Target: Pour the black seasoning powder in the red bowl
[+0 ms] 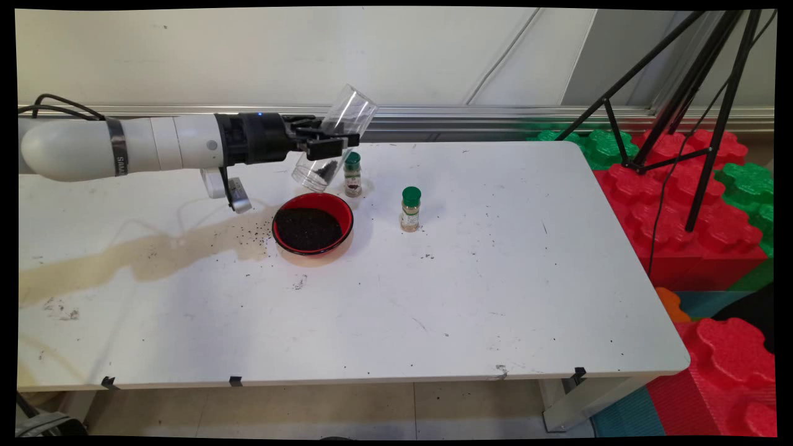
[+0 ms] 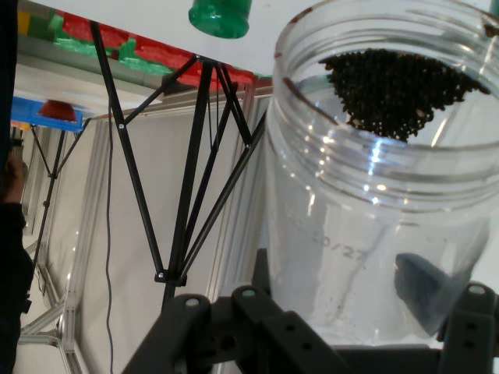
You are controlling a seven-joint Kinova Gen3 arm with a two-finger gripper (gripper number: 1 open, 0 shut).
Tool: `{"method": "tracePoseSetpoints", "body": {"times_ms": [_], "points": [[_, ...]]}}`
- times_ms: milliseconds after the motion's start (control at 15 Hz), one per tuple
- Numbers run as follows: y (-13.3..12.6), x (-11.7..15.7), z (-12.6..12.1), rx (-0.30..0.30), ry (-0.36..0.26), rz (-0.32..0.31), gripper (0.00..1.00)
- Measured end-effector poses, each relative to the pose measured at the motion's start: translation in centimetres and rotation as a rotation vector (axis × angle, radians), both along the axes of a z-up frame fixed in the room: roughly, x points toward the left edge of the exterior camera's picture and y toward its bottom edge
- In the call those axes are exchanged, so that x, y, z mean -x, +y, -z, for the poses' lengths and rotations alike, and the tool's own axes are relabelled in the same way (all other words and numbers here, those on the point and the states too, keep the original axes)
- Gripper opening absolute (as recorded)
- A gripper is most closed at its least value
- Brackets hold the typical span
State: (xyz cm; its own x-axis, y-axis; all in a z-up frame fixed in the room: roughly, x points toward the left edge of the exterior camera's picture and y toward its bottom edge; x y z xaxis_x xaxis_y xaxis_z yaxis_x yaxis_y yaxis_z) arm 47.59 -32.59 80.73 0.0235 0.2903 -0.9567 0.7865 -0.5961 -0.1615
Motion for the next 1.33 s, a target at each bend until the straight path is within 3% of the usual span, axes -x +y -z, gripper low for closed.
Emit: {"method": "tracePoseSetpoints", "body": {"times_ms": [1333], "points": [[0.78,-0.18,0.02,0.035,0.054,-0.003,0.00]]}}
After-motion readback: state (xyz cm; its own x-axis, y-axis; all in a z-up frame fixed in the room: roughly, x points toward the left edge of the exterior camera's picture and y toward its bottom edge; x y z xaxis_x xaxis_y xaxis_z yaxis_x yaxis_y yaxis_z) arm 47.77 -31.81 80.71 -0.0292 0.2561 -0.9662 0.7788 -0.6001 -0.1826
